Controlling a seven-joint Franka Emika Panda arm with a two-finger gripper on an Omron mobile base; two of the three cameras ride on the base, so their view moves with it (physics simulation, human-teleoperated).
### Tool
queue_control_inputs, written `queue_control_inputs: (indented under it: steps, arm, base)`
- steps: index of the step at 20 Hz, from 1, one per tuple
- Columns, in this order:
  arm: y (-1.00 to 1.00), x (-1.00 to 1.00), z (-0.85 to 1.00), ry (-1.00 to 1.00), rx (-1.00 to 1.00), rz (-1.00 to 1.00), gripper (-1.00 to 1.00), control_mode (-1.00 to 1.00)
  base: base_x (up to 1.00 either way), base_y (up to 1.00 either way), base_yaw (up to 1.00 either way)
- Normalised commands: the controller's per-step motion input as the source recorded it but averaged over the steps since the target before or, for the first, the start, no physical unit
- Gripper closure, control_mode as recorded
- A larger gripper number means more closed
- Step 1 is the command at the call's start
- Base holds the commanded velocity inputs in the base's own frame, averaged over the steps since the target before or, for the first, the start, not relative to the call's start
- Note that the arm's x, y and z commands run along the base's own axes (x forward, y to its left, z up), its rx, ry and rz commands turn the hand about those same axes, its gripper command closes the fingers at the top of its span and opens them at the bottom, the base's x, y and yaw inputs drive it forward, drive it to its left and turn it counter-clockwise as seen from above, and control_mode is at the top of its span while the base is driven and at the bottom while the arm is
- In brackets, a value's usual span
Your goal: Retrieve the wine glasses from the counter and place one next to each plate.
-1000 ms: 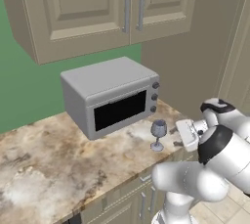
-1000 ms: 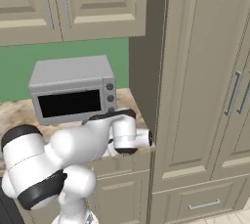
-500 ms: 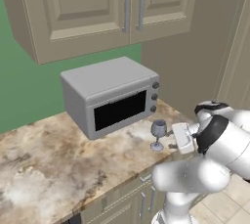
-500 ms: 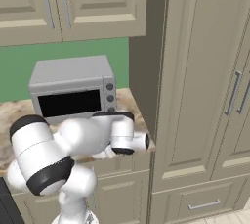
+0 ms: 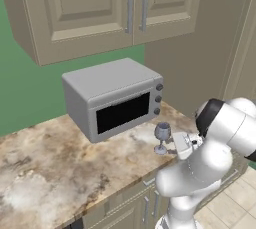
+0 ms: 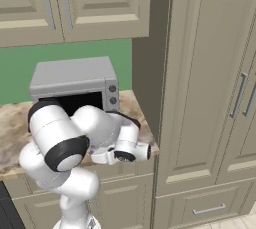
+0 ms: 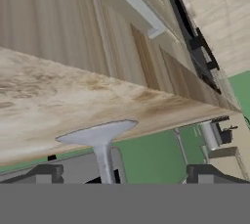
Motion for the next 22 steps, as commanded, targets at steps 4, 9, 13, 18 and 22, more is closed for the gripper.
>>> queue_control_inputs:
  steps: [4,9,13,18,22]
  arm:
    - [0.01,0.2,0.0,0.02,0.0,0.0,-1.0,-1.0]
    - [0.08,0.12,-0.01,0.0,0.0,0.0,-1.0,-1.0]
    - [0.18,0.16,0.0,0.0,0.0,0.0,-1.0,-1.0]
    - [0.28,0.02,0.0,0.0,0.0,0.0,-1.0,-1.0]
    - [0.27,0.0,0.0,0.0,0.0,0.0,-1.0,-1.0]
  base:
    - [0.0,0.0,0.0]
    - [0.0,0.0,0.0]
    - [0.0,0.0,0.0]
    - [0.0,0.0,0.0]
    - [0.0,0.0,0.0]
